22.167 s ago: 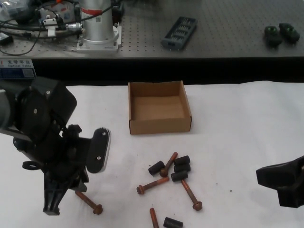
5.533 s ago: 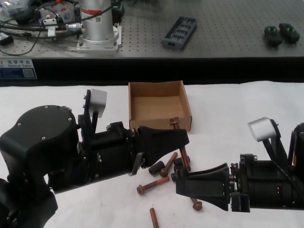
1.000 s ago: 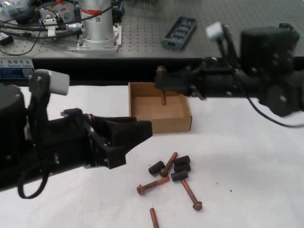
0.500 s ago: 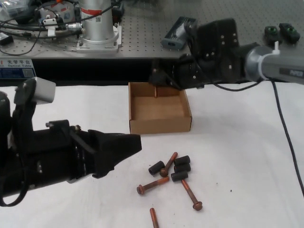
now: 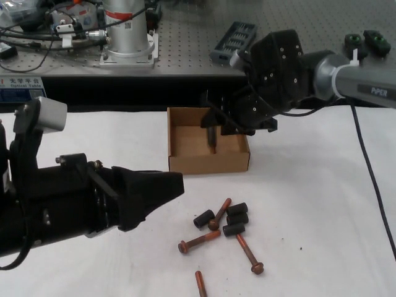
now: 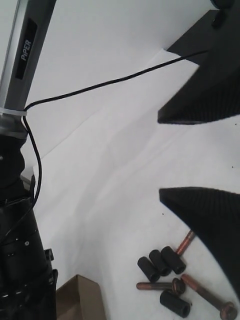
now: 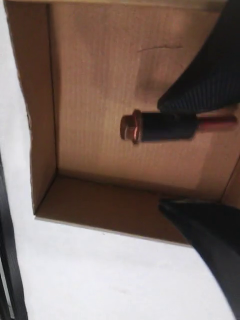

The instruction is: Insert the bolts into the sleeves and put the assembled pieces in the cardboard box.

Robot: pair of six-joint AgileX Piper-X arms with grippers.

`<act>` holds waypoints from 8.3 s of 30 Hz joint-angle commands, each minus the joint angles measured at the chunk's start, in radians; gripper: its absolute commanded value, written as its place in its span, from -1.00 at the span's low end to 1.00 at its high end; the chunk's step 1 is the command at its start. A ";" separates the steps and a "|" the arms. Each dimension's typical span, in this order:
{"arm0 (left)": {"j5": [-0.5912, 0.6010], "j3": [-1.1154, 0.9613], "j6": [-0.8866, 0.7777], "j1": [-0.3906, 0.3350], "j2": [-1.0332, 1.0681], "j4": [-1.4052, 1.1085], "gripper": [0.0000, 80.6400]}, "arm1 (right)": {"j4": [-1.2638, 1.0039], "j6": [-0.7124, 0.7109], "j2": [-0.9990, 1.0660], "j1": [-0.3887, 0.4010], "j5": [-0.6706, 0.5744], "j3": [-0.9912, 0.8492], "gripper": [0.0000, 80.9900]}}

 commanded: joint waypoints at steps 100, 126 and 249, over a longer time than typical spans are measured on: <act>-0.309 -0.273 0.395 0.223 -0.036 0.406 -0.15 | 0.203 -0.129 -0.535 0.448 0.218 0.755 -0.27; -0.309 -0.273 0.395 0.223 -0.087 0.406 -0.15 | 0.422 -0.133 -0.319 0.511 0.355 0.537 -0.42; -0.239 -0.518 1.306 -0.261 0.844 0.683 0.06 | 0.125 -0.370 -1.126 0.190 0.283 1.108 -0.32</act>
